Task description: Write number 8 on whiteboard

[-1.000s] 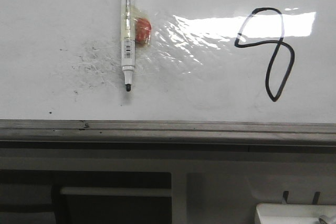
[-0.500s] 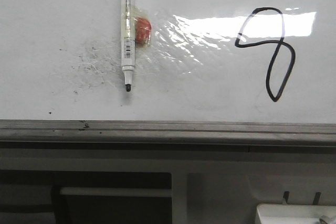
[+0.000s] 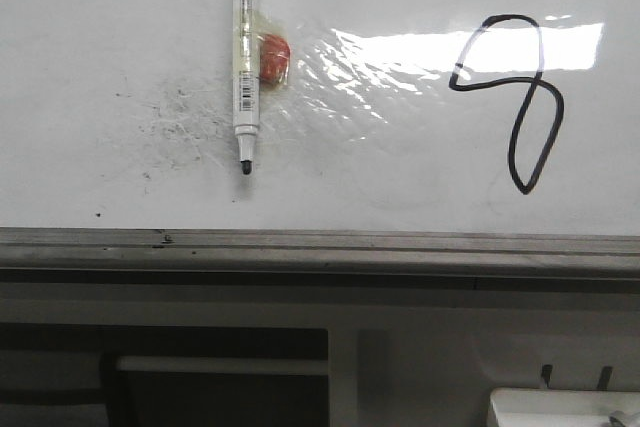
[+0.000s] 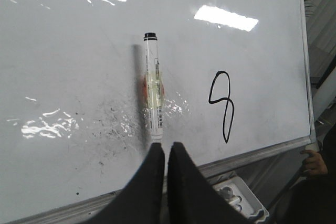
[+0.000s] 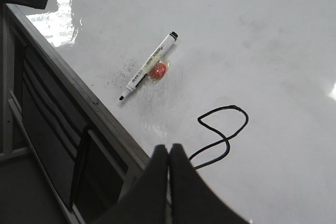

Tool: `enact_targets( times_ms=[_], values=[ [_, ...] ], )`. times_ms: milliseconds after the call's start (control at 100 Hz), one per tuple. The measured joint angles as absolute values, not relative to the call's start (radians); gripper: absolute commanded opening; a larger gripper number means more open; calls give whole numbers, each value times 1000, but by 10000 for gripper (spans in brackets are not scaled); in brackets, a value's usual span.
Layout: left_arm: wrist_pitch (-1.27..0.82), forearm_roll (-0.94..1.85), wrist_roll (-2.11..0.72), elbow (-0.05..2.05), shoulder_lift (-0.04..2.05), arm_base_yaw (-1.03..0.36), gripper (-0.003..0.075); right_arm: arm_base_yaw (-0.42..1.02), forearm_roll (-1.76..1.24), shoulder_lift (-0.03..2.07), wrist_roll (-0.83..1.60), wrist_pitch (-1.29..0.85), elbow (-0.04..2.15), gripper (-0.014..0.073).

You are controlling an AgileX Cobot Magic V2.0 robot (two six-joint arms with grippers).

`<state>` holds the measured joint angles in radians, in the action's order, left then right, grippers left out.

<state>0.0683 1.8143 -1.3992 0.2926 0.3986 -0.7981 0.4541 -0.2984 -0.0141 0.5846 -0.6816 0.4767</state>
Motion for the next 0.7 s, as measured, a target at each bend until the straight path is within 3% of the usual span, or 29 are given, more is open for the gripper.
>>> enact_targets(
  times_ms=[210, 480, 700],
  values=[
    [-34, 1456, -1348, 230, 263, -663, -20, 454, -298, -14, 585, -682, 477, -63],
    [-254, 575, -599, 182, 27, -327, -20, 454, -298, -14, 585, -683, 477, -64],
    [-332, 367, -390, 115, -5, -130, -20, 454, -297, -14, 585, -683, 477, -64]
  ],
)
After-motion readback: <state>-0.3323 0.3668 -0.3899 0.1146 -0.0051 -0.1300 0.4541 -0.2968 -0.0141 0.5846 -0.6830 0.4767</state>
